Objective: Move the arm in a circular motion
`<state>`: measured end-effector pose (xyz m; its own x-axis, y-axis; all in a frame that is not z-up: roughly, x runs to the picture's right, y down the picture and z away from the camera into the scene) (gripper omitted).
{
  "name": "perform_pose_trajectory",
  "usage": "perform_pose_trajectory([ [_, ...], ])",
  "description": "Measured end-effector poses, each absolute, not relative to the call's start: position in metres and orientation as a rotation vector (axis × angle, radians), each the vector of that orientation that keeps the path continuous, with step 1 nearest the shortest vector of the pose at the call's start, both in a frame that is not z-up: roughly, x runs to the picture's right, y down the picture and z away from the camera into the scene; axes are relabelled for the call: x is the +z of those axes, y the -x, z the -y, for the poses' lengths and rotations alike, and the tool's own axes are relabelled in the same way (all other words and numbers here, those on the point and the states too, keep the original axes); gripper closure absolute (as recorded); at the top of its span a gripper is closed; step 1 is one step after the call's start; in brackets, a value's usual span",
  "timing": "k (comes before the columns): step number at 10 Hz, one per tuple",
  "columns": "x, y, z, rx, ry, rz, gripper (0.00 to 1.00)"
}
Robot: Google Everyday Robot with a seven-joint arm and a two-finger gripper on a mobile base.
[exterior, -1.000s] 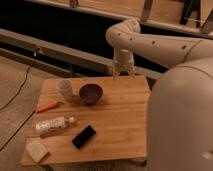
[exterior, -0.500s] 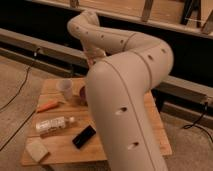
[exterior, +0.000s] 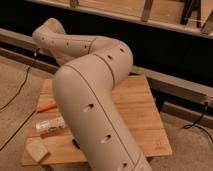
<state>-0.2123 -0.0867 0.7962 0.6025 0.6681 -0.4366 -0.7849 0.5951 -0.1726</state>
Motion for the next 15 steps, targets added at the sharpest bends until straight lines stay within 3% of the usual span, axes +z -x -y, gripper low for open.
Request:
perform_pose_trajectory([
  [3,0.742,0.268,0.031,0.65,0.493,-0.224,0.35],
  [5,0.698,0.267,-0.02,0.506,0.562,-0.202,0.35],
  [10,0.673,0.195,-0.14,0.478,0.669,-0.364,0.35],
  [15,0.653,0.148,-0.158,0.707,0.68,-0.394,0.35],
])
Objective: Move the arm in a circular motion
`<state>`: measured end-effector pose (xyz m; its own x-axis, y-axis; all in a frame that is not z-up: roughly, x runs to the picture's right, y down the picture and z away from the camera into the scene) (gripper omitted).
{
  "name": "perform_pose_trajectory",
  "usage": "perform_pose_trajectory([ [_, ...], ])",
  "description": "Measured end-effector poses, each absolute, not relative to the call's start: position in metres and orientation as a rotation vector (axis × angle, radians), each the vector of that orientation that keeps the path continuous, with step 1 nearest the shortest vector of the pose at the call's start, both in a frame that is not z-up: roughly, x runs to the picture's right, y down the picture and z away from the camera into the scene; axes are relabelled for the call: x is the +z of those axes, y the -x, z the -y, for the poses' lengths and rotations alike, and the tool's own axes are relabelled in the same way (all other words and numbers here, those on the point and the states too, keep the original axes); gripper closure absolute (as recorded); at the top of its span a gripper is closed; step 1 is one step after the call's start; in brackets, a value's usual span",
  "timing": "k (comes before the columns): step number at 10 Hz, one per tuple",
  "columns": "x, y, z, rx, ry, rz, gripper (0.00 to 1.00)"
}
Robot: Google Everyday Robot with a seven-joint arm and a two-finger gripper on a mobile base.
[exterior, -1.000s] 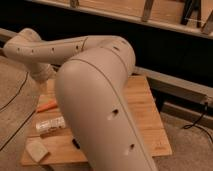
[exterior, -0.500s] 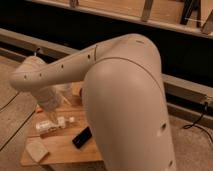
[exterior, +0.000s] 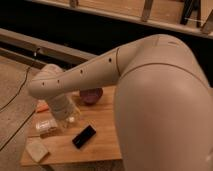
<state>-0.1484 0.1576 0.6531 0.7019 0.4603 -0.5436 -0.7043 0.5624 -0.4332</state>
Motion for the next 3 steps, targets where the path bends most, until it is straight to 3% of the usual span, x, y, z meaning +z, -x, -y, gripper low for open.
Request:
perform_pose_trajectory([
  [3,0.644,0.123,-0.151,0.822,0.638,-0.394,0.35],
])
